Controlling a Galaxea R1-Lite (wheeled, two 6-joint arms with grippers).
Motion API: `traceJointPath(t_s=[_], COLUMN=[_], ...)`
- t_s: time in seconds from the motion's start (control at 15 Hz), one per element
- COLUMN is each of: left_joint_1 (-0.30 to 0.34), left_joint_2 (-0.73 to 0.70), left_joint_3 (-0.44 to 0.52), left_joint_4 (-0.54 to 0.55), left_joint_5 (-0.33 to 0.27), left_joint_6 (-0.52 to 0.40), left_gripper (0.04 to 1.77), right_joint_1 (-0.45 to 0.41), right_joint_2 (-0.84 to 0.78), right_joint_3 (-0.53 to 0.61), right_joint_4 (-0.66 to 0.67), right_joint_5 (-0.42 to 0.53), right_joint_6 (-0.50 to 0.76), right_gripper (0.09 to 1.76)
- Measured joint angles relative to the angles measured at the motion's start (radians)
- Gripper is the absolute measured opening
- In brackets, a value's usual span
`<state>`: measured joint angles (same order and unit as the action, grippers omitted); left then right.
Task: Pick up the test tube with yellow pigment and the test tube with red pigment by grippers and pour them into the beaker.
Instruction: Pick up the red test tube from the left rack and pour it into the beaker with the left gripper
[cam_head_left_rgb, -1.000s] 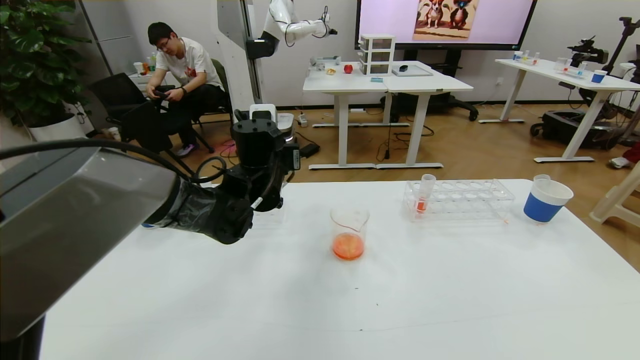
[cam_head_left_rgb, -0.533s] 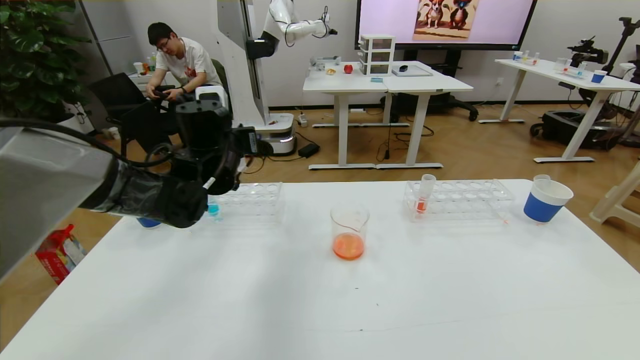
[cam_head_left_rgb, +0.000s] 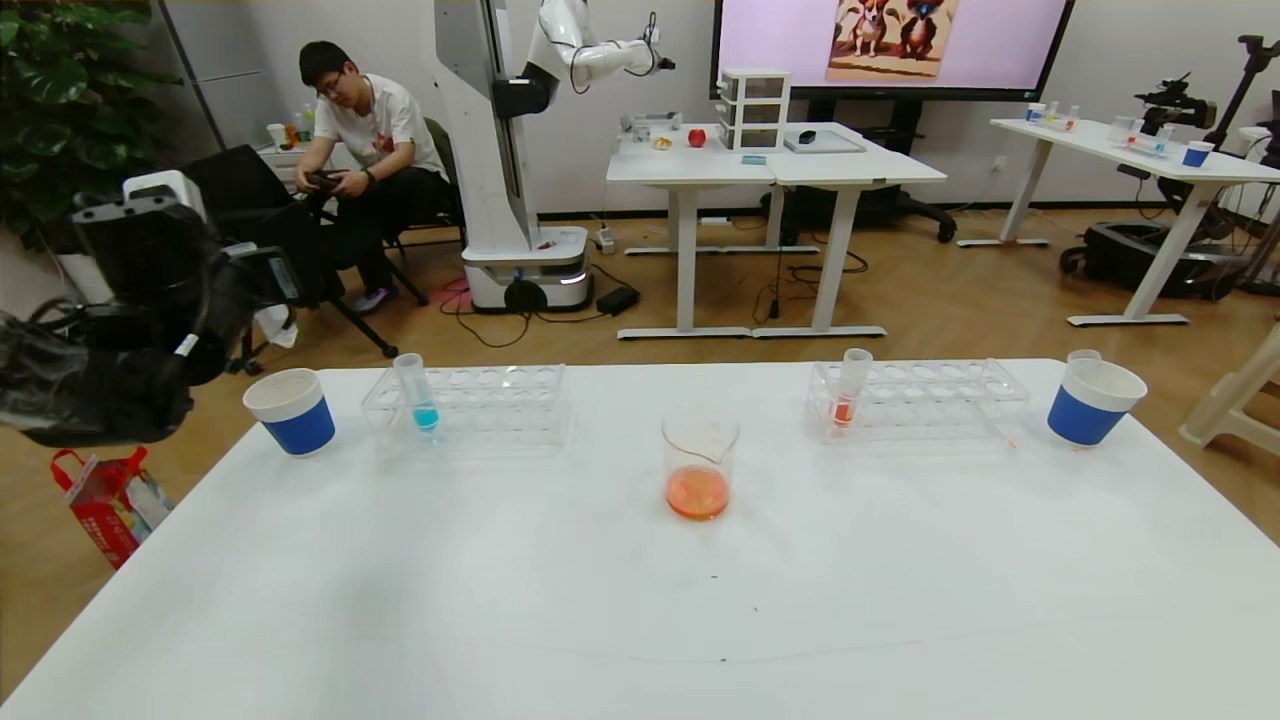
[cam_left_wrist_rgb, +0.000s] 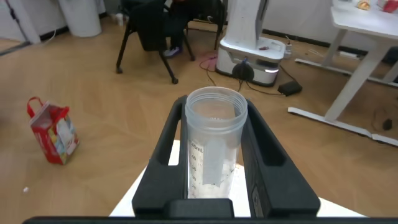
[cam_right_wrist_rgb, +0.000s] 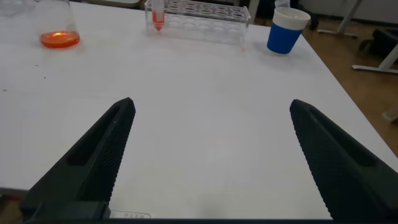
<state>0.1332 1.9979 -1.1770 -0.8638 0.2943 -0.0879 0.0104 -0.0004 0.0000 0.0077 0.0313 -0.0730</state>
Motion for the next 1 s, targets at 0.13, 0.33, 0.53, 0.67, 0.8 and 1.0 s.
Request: traceJointPath(t_s=[0.13, 0.33, 0.53, 0.67, 0.8, 1.0], left_joint_1=[0.044, 0.074, 0.074, 0.076, 0.070, 0.066], left_joint_2=[0.011, 0.045, 0.094, 0.139, 0.190, 0.254], left_joint_3=[0.022, 0.026, 0.023, 0.019, 0.018, 0.016], left_joint_4=[-0.009, -0.039, -0.066, -0.108, -0.151, -0.183], left_joint_5=[-0.005, -0.004, -0.002, 0.001, 0.003, 0.005], left_joint_6=[-0.012, -0.005, -0.007, -0.006, -0.004, -0.003], left_gripper=[0.52, 0.52, 0.52, 0.52, 0.52, 0.52], right_joint_1=[0.000, 0.000, 0.000, 0.000, 0.000, 0.000], right_joint_2=[0.000, 0.000, 0.000, 0.000, 0.000, 0.000], right_joint_3=[0.000, 0.000, 0.000, 0.000, 0.000, 0.000], right_joint_4=[0.000, 0.000, 0.000, 0.000, 0.000, 0.000], right_joint_5=[0.000, 0.001, 0.000, 0.000, 0.000, 0.000], right_joint_6=[0.000, 0.000, 0.000, 0.000, 0.000, 0.000], right_gripper=[1.74, 1.74, 1.74, 1.74, 1.74, 1.74])
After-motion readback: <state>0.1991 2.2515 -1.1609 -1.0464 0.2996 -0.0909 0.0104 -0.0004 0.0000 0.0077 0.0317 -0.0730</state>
